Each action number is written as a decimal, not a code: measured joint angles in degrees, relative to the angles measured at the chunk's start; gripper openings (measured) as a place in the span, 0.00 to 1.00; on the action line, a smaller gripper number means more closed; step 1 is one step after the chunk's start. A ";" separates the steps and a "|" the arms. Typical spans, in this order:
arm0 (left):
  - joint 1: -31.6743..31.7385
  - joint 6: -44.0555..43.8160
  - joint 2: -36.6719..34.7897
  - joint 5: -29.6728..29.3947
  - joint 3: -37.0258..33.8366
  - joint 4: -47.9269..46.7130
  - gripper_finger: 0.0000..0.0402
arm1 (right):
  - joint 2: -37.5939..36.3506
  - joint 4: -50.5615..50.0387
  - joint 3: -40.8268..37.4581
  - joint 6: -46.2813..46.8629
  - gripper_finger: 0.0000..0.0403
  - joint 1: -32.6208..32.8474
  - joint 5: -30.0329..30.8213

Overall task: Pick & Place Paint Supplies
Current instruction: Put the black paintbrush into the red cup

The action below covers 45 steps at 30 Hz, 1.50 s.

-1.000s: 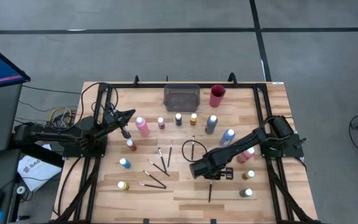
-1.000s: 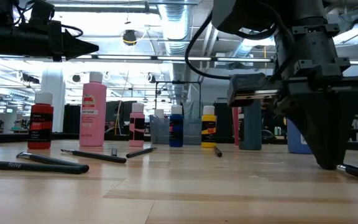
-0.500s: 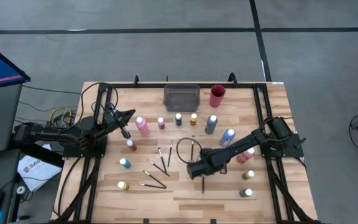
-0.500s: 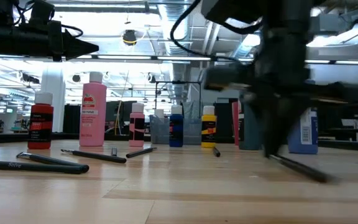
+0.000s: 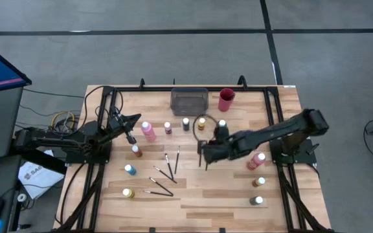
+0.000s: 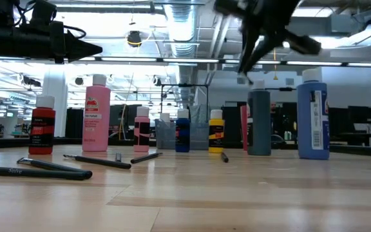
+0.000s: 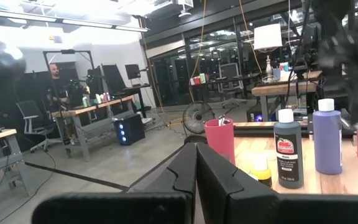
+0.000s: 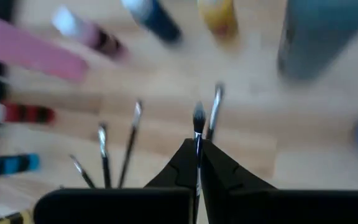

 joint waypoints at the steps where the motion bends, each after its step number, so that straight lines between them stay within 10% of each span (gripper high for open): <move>1: 0.00 0.00 -0.02 0.00 -0.02 0.06 0.01 | -1.85 -0.42 0.00 -2.82 0.00 -1.17 1.80; 7: 0.00 0.00 0.00 0.02 -0.01 0.17 0.01 | -11.88 -0.42 0.07 -21.25 0.00 -11.30 11.50; 23: 0.00 0.00 0.00 0.01 -0.02 0.39 0.01 | -19.61 16.91 -1.54 -68.83 0.00 -38.13 11.51; 45: 0.00 -0.01 -0.01 -0.02 0.00 0.48 0.01 | -20.38 67.73 -37.46 -81.83 0.00 -49.97 -5.71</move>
